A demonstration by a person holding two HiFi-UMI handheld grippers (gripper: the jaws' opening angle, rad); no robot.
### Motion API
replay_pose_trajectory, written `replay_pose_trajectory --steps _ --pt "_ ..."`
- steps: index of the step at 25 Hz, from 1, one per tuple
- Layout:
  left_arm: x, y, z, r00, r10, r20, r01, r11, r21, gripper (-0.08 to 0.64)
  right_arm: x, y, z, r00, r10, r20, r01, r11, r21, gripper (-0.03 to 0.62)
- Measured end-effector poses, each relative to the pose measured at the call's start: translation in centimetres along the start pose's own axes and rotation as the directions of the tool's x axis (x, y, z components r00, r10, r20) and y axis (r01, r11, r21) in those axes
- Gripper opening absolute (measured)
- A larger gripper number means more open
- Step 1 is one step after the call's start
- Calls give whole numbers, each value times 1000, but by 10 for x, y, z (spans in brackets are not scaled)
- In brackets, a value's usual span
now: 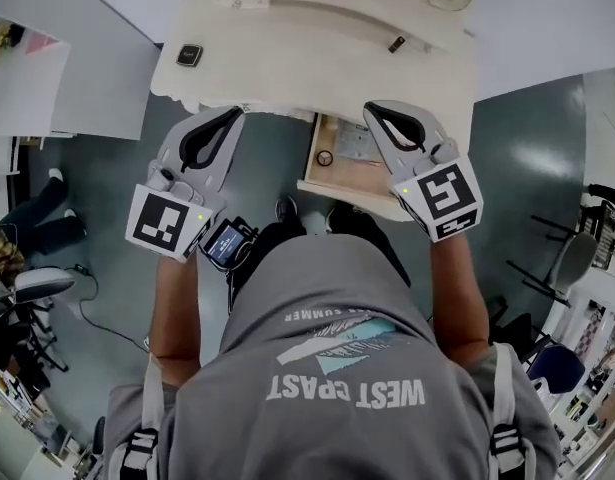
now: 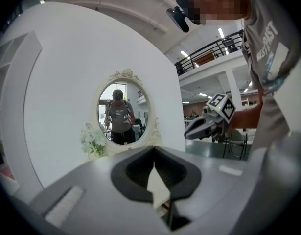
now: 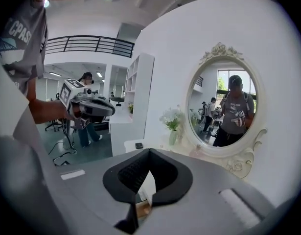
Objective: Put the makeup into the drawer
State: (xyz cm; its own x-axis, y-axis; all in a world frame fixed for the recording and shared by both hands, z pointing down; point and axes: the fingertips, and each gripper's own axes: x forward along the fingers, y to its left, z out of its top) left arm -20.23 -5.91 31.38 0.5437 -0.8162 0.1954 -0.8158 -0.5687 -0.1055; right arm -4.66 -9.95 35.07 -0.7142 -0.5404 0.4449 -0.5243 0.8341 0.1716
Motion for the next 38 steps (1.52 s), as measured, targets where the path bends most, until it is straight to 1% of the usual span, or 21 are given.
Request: replay_pose_trajectory --steps 4,9,15,17,27,34,38 --pt "-9 -2 19 1000 0 25 0 1000 22 2 -22 -1 21 999 -33 40 33 999 -17 0" --pt "-18 -7 30 999 -5 40 3 999 43 2 -48 -1 42 993 -74 86 78 996 -41 0" --pt "-31 -21 37 999 -12 53 9 998 57 2 -77 6 53 989 -103 109 111 991 -76 0" --pt "-36 -27 39 998 -15 59 11 998 61 2 -86 10 56 985 -114 126 123 990 -70 0" --pt "-43 -50 42 996 -42 73 36 996 79 2 -115 20 49 980 -146 135 156 986 -62 0" --pt "-44 -58 42 996 -52 75 46 996 78 2 -121 24 43 981 -150 123 158 986 -55 0" --pt "-46 -62 39 996 -52 67 47 996 74 2 -122 26 42 980 -149 132 156 987 -46 0"
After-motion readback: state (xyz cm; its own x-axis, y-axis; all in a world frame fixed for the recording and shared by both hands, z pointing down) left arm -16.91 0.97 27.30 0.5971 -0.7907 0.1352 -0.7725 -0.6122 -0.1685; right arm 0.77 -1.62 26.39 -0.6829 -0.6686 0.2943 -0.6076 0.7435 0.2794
